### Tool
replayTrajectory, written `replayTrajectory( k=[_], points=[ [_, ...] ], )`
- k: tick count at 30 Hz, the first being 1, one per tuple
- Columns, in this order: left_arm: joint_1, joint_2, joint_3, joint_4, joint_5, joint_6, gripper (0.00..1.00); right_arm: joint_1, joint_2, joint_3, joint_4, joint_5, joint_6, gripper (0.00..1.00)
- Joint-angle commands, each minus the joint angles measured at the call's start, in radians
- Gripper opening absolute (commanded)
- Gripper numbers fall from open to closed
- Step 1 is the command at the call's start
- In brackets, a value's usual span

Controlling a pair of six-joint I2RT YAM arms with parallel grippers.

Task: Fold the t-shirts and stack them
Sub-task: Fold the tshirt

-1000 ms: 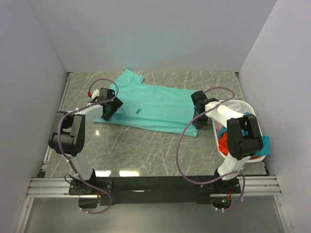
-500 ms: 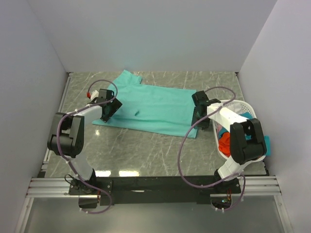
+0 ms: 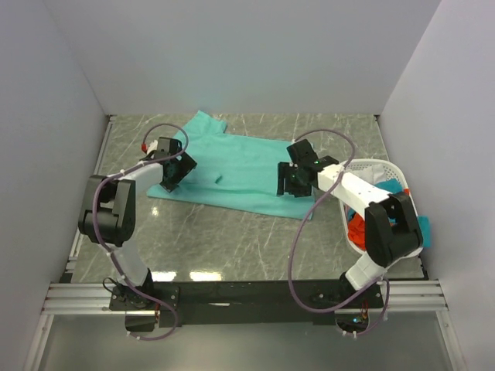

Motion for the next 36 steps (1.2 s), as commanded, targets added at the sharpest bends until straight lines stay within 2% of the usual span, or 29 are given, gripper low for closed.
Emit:
replayTrajectory(
  k=[1, 7, 11, 17, 22, 25, 28, 32, 36],
  points=[
    [-0.009, 0.040, 0.037, 0.023, 0.062, 0.018, 0.99, 0.002, 0.075, 0.018, 0.092, -0.102, 0.000, 0.69],
    [-0.010, 0.075, 0.035, -0.021, 0.032, 0.010, 1.00, 0.004, 0.194, 0.043, 0.109, -0.093, 0.010, 0.68],
    [-0.011, 0.028, -0.051, -0.034, 0.013, -0.007, 0.99, 0.005, 0.186, -0.020, 0.126, -0.079, 0.030, 0.69],
    [-0.052, -0.118, -0.256, -0.038, 0.006, -0.068, 0.99, 0.030, 0.032, -0.265, 0.150, -0.061, 0.071, 0.68],
    [-0.154, -0.262, -0.397, -0.185, -0.089, -0.204, 1.00, 0.077, -0.097, -0.401, 0.131, -0.032, 0.111, 0.68],
    [-0.227, -0.352, -0.466, -0.289, -0.100, -0.275, 1.00, 0.106, -0.187, -0.448, 0.086, 0.008, 0.114, 0.68],
    [-0.281, -0.448, -0.471, -0.360, -0.106, -0.317, 0.99, 0.122, -0.288, -0.450, 0.031, 0.040, 0.106, 0.69],
    [-0.307, -0.541, -0.387, -0.470, -0.174, -0.326, 0.99, 0.126, -0.434, -0.401, -0.003, 0.027, 0.079, 0.70],
    [-0.307, -0.563, -0.304, -0.454, -0.206, -0.262, 0.99, 0.126, -0.505, -0.375, -0.001, 0.014, 0.059, 0.70]
  ],
)
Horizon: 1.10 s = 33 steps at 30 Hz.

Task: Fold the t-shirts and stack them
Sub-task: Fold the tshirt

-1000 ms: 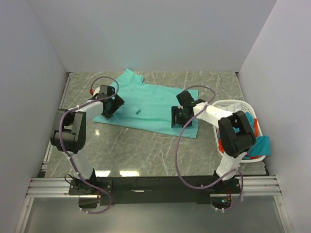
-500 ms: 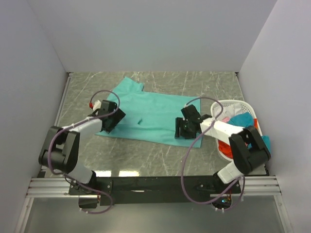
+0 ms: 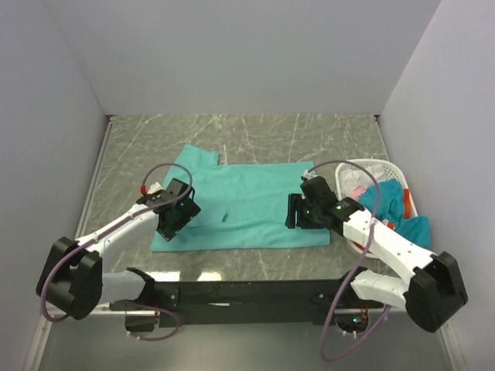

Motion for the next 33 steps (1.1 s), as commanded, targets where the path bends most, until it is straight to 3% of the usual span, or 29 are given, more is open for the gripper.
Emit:
replayTrajectory(
  k=[1, 7, 13, 21, 24, 31, 33],
  points=[
    [0.000, -0.014, 0.117, -0.049, -0.066, 0.037, 1.00, 0.006, -0.063, 0.046, -0.017, 0.011, -0.024, 0.70],
    [0.029, 0.146, 0.264, -0.020, -0.095, 0.123, 0.99, 0.004, -0.086, 0.029, -0.017, 0.019, -0.018, 0.71],
    [0.095, 0.300, 0.325, 0.032, -0.042, 0.169, 0.88, 0.004, -0.108, 0.009, -0.035, 0.034, -0.012, 0.71],
    [0.101, 0.450, 0.362, 0.079, -0.003, 0.198, 0.70, 0.003, -0.123, -0.006, -0.049, 0.056, 0.002, 0.71],
    [0.101, 0.481, 0.378, 0.062, -0.026, 0.192, 0.66, 0.004, -0.123, -0.015, -0.042, 0.051, 0.006, 0.71],
    [0.101, 0.487, 0.402, 0.027, -0.052, 0.183, 0.43, 0.004, -0.115, -0.023, -0.032, 0.051, 0.009, 0.71],
    [0.101, 0.474, 0.402, 0.022, -0.058, 0.177, 0.41, 0.004, -0.115, -0.024, -0.028, 0.047, 0.009, 0.71]
  ],
)
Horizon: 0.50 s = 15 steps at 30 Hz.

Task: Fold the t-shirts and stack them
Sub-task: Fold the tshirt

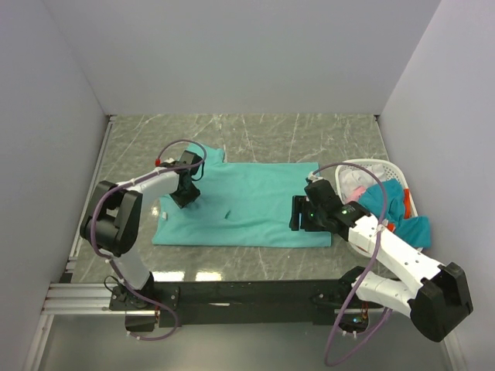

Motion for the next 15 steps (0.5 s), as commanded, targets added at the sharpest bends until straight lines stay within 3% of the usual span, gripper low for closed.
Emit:
replayTrajectory(
  k=[1, 4, 5, 8, 15],
  points=[
    [0.000, -0.012, 0.025, -0.023, -0.031, -0.009, 0.41, 0.004, -0.011, -0.019, 0.020, 0.011, 0.008, 0.71],
    [0.000, -0.038, 0.021, -0.029, -0.041, -0.018, 0.27, 0.003, -0.008, -0.020, 0.021, 0.017, 0.008, 0.71],
    [0.000, -0.044, 0.018, -0.027, -0.048, -0.016, 0.14, 0.004, -0.007, -0.020, 0.023, 0.018, 0.009, 0.71],
    [0.000, -0.063, 0.013, -0.029, -0.061, -0.018, 0.01, 0.003, 0.000, -0.023, 0.027, 0.015, 0.011, 0.71],
    [0.002, -0.067, 0.011, -0.034, -0.092, -0.021, 0.01, 0.003, 0.000, -0.025, 0.033, 0.021, 0.012, 0.71]
  ],
)
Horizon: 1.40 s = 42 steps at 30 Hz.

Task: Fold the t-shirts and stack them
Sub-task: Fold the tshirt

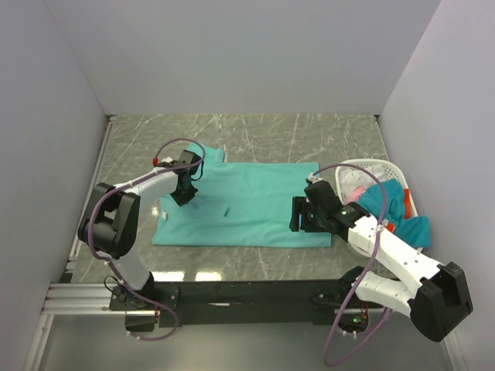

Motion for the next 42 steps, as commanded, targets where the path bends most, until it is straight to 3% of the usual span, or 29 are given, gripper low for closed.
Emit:
replayTrajectory(
  k=[1, 11, 13, 16, 17, 19, 20, 21, 22, 26, 31, 33, 36, 42],
  points=[
    [0.005, -0.048, 0.007, -0.018, -0.055, -0.016, 0.01, 0.003, -0.003, -0.011, 0.024, 0.024, 0.006, 0.71],
    [0.026, -0.070, -0.016, 0.010, -0.042, 0.001, 0.01, 0.004, 0.013, -0.009, 0.036, 0.024, 0.004, 0.71],
    [0.026, -0.048, -0.004, 0.004, -0.036, 0.003, 0.07, 0.003, 0.016, -0.002, 0.036, 0.024, 0.006, 0.71],
    [0.028, -0.030, 0.019, -0.021, -0.026, -0.003, 0.25, 0.003, 0.016, 0.020, 0.032, 0.027, 0.006, 0.71],
    [0.028, -0.035, 0.024, -0.019, -0.016, 0.000, 0.41, 0.001, 0.017, 0.029, 0.028, 0.030, 0.001, 0.71],
    [0.028, -0.065, 0.033, -0.022, -0.013, 0.000, 0.52, 0.000, 0.014, 0.067, 0.015, 0.044, 0.002, 0.71],
    [0.028, -0.080, 0.041, -0.024, -0.013, 0.001, 0.70, -0.008, 0.014, 0.084, 0.009, 0.058, 0.002, 0.71],
    [0.028, -0.109, 0.050, -0.034, -0.019, 0.000, 0.79, -0.013, 0.014, 0.103, -0.004, 0.059, -0.002, 0.72],
    [0.028, -0.120, 0.078, -0.041, -0.021, 0.001, 0.99, -0.017, 0.013, 0.147, -0.007, 0.062, -0.007, 0.72],
    [0.038, -0.131, 0.173, -0.036, -0.035, 0.039, 0.99, -0.060, 0.032, 0.253, -0.011, 0.069, -0.031, 0.74],
    [0.104, -0.016, 0.389, -0.036, 0.004, 0.092, 0.99, -0.206, 0.089, 0.348, 0.057, 0.004, -0.019, 0.82],
    [0.139, 0.142, 0.532, -0.041, 0.028, 0.141, 1.00, -0.290, 0.158, 0.389, 0.103, -0.023, -0.016, 0.87],
    [0.163, 0.256, 0.645, -0.056, 0.059, 0.168, 0.99, -0.332, 0.241, 0.448, 0.116, -0.023, -0.028, 0.89],
    [0.192, 0.526, 0.926, -0.081, 0.122, 0.253, 0.99, -0.427, 0.501, 0.651, 0.104, -0.033, -0.010, 0.89]
  ],
)
